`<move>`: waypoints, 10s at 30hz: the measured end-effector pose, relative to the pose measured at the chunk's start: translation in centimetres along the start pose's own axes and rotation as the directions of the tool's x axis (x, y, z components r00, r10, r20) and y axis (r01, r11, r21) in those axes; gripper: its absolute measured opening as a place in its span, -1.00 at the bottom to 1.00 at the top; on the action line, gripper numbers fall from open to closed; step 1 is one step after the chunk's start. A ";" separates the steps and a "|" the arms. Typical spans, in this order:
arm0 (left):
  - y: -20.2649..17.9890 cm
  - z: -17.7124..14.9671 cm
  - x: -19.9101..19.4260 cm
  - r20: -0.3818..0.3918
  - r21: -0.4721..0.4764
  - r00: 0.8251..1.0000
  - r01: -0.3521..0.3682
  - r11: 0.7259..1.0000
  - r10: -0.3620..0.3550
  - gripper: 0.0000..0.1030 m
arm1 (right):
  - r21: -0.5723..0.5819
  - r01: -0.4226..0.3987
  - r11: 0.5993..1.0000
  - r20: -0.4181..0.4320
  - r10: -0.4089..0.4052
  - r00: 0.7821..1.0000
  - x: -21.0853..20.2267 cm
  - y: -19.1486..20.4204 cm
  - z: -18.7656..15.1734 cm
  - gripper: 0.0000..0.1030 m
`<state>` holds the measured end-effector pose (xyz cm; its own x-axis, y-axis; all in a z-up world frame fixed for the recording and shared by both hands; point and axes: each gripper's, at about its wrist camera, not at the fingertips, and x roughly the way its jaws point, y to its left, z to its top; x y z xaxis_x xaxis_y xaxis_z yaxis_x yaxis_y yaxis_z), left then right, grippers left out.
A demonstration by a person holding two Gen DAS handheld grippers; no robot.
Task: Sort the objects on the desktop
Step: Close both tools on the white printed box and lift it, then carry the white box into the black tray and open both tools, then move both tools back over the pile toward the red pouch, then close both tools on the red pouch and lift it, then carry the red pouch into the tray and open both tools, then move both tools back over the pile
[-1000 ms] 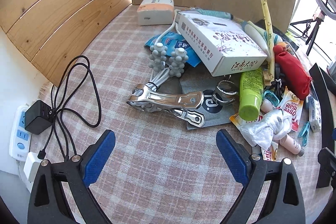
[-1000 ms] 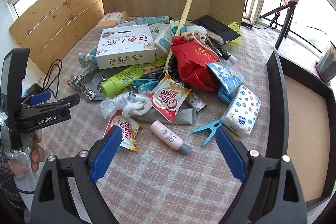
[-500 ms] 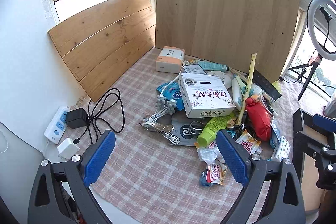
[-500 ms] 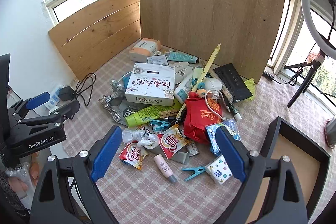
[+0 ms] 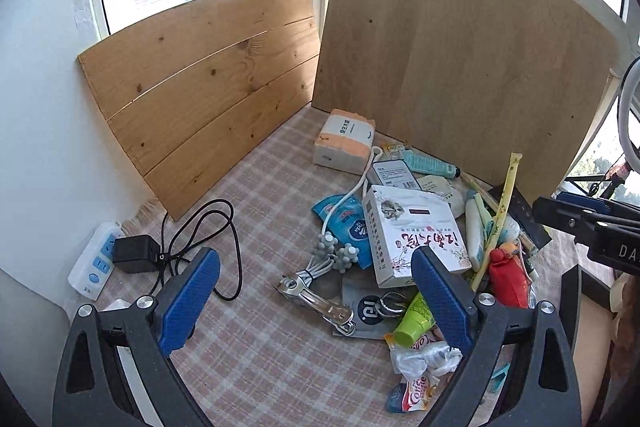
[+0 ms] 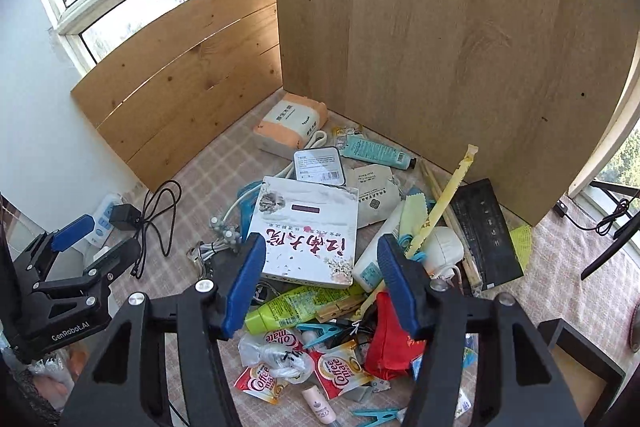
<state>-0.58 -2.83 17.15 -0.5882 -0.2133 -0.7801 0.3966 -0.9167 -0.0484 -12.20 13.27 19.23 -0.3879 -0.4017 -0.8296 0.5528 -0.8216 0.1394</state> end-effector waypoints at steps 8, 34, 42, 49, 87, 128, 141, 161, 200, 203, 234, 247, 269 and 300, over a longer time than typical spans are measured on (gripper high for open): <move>-3.4 -0.6 6.9 -0.163 0.040 0.984 0.072 0.997 -0.065 0.44 | 0.113 -0.071 0.991 -0.173 0.090 0.981 9.3 -2.6 0.6 -0.12; -7.4 -0.5 13.3 -0.293 0.033 0.939 0.195 0.980 -0.177 0.14 | 0.331 -0.167 0.929 -0.248 0.256 0.934 14.6 -4.7 -0.2 0.01; -6.8 -0.1 10.2 -0.246 0.049 0.955 0.182 0.982 -0.164 0.13 | 0.314 -0.198 0.928 -0.192 0.266 0.945 11.2 -3.5 -1.5 0.01; -6.9 -0.7 5.9 -0.200 0.069 0.963 0.198 0.978 -0.181 0.12 | 0.285 -0.192 0.939 -0.119 0.234 0.965 5.7 -3.3 -4.0 0.01; -42.1 -26.1 -14.6 -0.487 0.546 0.743 0.670 0.504 -0.459 0.14 | 0.729 0.203 0.653 -0.048 -0.247 0.968 -26.5 -27.9 -39.8 0.01; -14.0 -4.7 3.7 -0.276 0.092 0.924 0.301 0.949 -0.267 -0.12 | 0.359 -0.244 0.901 -0.149 0.313 0.938 1.5 -10.4 -9.2 -0.56; -17.5 -5.8 7.0 -0.370 0.118 0.885 0.347 0.930 -0.283 -0.13 | 0.428 -0.208 0.880 -0.166 0.302 0.939 6.1 -13.7 -8.7 -0.69; -21.4 -5.9 10.3 -0.445 0.163 0.850 0.386 0.908 -0.281 -0.08 | 0.513 -0.179 0.840 -0.182 0.310 0.933 8.1 -19.7 -11.0 -0.05; -19.6 -8.0 -0.3 -0.350 0.184 0.858 0.456 0.870 -0.376 -0.04 | 0.509 -0.271 0.817 -0.001 0.316 0.949 -4.8 -13.2 -17.2 0.22; -21.7 -8.6 -1.2 -0.357 0.214 0.844 0.490 0.845 -0.399 -0.04 | 0.535 -0.243 0.809 0.022 0.274 0.961 -6.7 -15.2 -18.5 0.22; -42.6 -16.6 -8.4 -0.489 0.504 0.735 0.678 0.536 -0.469 0.12 | 0.715 0.011 0.699 0.076 -0.093 0.993 -20.7 -29.3 -29.3 0.22; -37.9 -13.6 -6.0 -0.451 0.464 0.768 0.637 0.616 -0.455 0.12 | 0.662 -0.020 0.749 0.054 -0.021 0.998 -18.0 -26.8 -26.8 0.22; -15.1 -7.5 3.5 -0.398 0.559 0.899 0.394 0.730 -0.180 0.12 | 0.570 0.006 0.821 -0.186 0.122 0.975 -4.7 -15.0 -21.4 0.22; -14.0 -8.6 10.0 -0.581 0.663 0.800 0.571 0.485 -0.148 -0.19 | 0.676 0.307 0.670 -0.353 -0.071 0.933 0.3 -14.7 -20.2 0.26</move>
<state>-5.92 10.76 4.64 -0.1195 0.1615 -0.9796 -0.6108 -0.7898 -0.0557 -5.54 33.36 5.99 -0.1412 -0.1737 -0.9746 -0.2477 -0.9470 0.2047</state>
